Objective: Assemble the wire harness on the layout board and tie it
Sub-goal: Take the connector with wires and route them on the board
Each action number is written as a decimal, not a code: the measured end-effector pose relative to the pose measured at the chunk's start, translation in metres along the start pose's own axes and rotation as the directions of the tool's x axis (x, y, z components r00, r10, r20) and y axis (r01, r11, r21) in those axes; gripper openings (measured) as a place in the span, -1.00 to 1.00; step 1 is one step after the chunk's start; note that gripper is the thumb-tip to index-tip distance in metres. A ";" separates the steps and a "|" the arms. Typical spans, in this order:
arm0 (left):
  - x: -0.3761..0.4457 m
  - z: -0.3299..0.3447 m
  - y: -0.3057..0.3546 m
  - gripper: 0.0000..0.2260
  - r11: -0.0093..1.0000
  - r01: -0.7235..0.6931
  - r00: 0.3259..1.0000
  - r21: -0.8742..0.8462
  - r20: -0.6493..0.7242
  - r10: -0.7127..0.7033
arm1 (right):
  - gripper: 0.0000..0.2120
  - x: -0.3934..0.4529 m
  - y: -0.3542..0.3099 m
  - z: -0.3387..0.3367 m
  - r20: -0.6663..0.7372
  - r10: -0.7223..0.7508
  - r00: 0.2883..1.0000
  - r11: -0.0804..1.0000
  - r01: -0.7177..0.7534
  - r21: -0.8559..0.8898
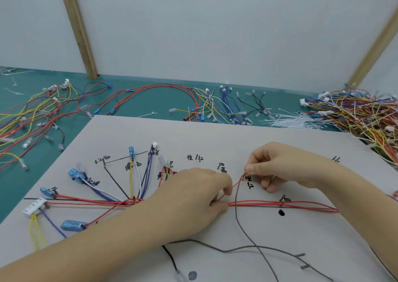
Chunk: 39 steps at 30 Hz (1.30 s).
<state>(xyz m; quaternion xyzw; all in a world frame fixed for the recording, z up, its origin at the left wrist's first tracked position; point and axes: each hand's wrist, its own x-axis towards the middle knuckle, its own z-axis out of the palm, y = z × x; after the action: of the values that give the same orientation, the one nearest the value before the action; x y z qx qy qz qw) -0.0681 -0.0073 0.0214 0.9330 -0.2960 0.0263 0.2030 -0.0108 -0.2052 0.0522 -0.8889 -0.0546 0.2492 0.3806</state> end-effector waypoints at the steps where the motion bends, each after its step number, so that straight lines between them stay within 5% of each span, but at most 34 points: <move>1: -0.001 0.001 0.000 -0.80 1.000 -0.011 1.000 0.011 -0.011 0.011 | -0.85 0.000 -0.001 0.000 0.004 0.003 1.000 1.000 -0.003 -0.006; 7: -0.002 0.006 0.008 -0.77 0.946 -0.135 0.991 0.294 0.030 0.132 | -0.85 0.000 -0.003 0.000 0.005 0.023 1.000 0.999 -0.023 -0.023; 12: 0.001 -0.001 0.002 -0.87 0.991 -0.049 0.998 -0.121 -0.055 0.042 | -0.83 0.000 -0.002 0.001 -0.008 0.017 1.000 0.999 -0.018 -0.039; 18: 0.005 -0.002 -0.003 -0.72 0.887 0.137 0.989 -0.441 0.005 -0.150 | -0.83 0.001 -0.002 0.001 -0.001 0.024 1.000 0.999 -0.024 -0.021; 29: 0.008 -0.006 -0.002 -0.71 0.780 0.278 0.957 -0.561 0.093 -0.274 | -0.84 0.006 0.003 0.001 -0.012 0.026 1.000 0.999 -0.026 -0.020; 39: -0.002 -0.027 -0.010 -0.77 0.908 0.207 0.962 -0.364 0.246 -0.120 | -0.87 0.004 0.001 0.008 -0.086 -0.052 0.995 0.998 0.048 -0.045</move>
<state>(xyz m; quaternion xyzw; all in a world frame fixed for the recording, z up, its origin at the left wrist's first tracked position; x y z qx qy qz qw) -0.0623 0.0118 0.0417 0.8935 -0.2362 -0.1523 0.3504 -0.0111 -0.1997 0.0449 -0.9053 -0.0654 0.1993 0.3693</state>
